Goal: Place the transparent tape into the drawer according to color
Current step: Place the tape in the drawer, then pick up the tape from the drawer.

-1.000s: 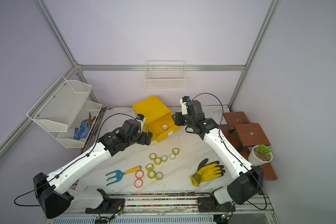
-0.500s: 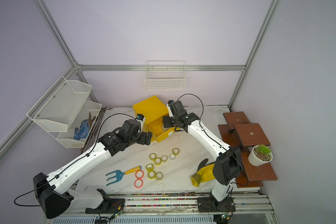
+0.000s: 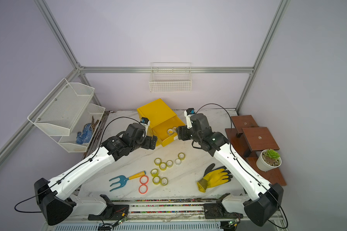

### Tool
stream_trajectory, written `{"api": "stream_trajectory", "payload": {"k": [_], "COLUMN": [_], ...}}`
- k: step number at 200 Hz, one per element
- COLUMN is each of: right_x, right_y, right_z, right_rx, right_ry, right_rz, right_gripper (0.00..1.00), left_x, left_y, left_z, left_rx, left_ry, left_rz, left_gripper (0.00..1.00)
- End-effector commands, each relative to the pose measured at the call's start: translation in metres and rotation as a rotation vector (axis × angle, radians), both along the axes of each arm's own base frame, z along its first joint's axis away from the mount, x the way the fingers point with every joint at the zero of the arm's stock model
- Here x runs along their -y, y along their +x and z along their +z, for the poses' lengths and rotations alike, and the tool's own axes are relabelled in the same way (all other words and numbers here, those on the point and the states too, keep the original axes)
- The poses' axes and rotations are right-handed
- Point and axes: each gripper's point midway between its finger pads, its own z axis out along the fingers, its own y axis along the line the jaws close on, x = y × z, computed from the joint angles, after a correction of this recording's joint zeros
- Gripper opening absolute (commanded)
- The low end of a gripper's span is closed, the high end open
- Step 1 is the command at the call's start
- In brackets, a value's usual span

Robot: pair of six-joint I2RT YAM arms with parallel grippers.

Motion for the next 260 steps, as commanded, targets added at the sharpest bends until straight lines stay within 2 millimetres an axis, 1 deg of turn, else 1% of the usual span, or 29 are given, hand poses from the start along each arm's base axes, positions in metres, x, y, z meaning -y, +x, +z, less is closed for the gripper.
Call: {"api": "stream_trajectory", "payload": {"k": [1, 5, 20, 37, 48, 60, 72, 88, 114, 122, 124, 127, 148, 165, 192, 221, 244, 260], "right_x": [-0.001, -0.001, -0.001, -0.011, -0.017, -0.022, -0.025, -0.029, -0.030, -0.029, -0.028, -0.028, -0.024, -0.025, -0.029, -0.035, -0.036, -0.035], "right_y": [-0.019, -0.023, -0.035, -0.049, -0.057, -0.064, -0.067, -0.066, -0.060, -0.057, -0.057, -0.057, -0.054, -0.051, -0.042, -0.030, -0.027, -0.027], "right_z": [-0.034, -0.043, -0.081, -0.126, -0.158, -0.185, -0.208, -0.226, -0.237, -0.235, -0.243, -0.246, -0.257, -0.262, -0.265, -0.263, -0.268, -0.270], "right_rx": [-0.080, -0.102, -0.194, -0.299, -0.373, -0.432, -0.485, -0.501, -0.493, -0.480, -0.496, -0.500, -0.503, -0.496, -0.461, -0.424, -0.429, -0.434], "right_ry": [0.017, 0.013, -0.002, -0.017, -0.064, -0.126, -0.179, -0.220, -0.264, -0.277, -0.295, -0.306, -0.359, -0.384, -0.408, -0.412, -0.428, -0.443], "right_rz": [0.029, 0.032, 0.050, 0.094, 0.117, 0.138, 0.141, 0.144, 0.129, 0.117, 0.114, 0.109, 0.088, 0.084, 0.065, 0.040, 0.036, 0.034], "right_gripper": [0.64, 0.62, 0.60, 0.61, 0.62, 0.64, 0.65, 0.65, 0.65, 0.65, 0.65, 0.65, 0.65, 0.65, 0.65, 0.62, 0.60, 0.56], "left_x": [-0.004, -0.005, -0.007, -0.010, -0.012, -0.014, -0.017, -0.017, -0.018, -0.018, -0.018, -0.018, -0.018, -0.018, -0.017, -0.016, -0.016, -0.015], "left_y": [0.000, 0.000, -0.001, -0.002, -0.001, -0.001, -0.001, 0.000, 0.000, 0.000, 0.000, 0.000, 0.000, 0.000, 0.000, 0.001, 0.001, 0.001], "left_z": [0.026, 0.027, 0.032, 0.035, 0.036, 0.037, 0.038, 0.039, 0.037, 0.037, 0.037, 0.037, 0.037, 0.037, 0.035, 0.034, 0.032, 0.032], "left_rx": [0.062, 0.066, 0.080, 0.094, 0.101, 0.105, 0.109, 0.114, 0.112, 0.111, 0.110, 0.110, 0.111, 0.111, 0.108, 0.102, 0.099, 0.097], "left_ry": [-0.043, -0.045, -0.053, -0.052, -0.047, -0.038, -0.026, -0.024, -0.020, -0.017, -0.019, -0.019, -0.020, -0.021, -0.021, -0.020, -0.019, -0.020], "left_rz": [0.012, 0.013, 0.018, 0.027, 0.035, 0.040, 0.048, 0.052, 0.055, 0.056, 0.056, 0.055, 0.057, 0.058, 0.056, 0.052, 0.052, 0.051], "left_gripper": [1.00, 1.00, 1.00, 1.00, 1.00, 1.00, 1.00, 1.00, 1.00, 1.00, 1.00, 1.00, 1.00, 1.00, 1.00, 1.00, 1.00, 1.00]}}
